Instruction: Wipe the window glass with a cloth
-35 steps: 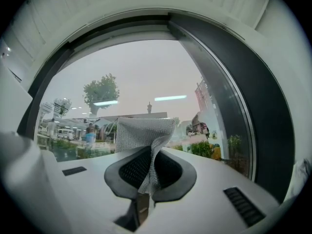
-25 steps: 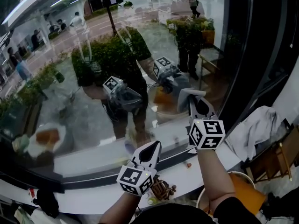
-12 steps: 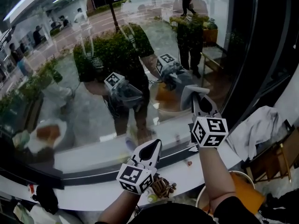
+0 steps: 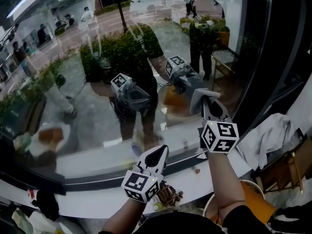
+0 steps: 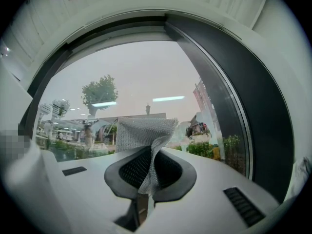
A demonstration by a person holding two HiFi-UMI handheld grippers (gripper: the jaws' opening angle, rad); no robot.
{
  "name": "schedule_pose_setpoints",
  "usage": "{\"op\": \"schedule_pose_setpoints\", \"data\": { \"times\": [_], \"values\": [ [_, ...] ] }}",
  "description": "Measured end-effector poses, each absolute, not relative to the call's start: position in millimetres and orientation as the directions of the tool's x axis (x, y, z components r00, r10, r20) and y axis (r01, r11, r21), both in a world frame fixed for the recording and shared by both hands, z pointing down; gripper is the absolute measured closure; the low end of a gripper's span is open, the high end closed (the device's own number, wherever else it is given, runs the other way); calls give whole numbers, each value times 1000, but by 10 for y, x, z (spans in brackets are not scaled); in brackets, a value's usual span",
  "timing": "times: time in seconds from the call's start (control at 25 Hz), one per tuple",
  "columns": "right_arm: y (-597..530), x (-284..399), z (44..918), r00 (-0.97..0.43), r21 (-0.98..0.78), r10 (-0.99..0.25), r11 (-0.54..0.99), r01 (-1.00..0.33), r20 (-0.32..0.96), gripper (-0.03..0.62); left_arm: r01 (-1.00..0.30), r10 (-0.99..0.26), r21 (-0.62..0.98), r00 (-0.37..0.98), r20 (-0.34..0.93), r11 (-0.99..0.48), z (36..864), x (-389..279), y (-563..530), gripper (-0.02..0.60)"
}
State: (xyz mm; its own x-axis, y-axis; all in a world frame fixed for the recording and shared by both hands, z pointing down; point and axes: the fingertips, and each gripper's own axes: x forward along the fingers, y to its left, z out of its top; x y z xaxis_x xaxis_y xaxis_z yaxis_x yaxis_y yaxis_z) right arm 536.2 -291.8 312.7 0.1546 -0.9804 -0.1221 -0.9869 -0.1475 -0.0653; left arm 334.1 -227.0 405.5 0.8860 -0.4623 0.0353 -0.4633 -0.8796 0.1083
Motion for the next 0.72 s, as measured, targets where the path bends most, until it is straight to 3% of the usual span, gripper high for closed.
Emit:
{"op": "schedule_pose_setpoints", "data": {
  "times": [0.72],
  "values": [
    [-2735, 5197, 3064, 109, -94, -984, -96, -991, -141, 553, -481, -480, 100, 876, 33, -871, 4041, 3251, -2189, 574]
  ]
}}
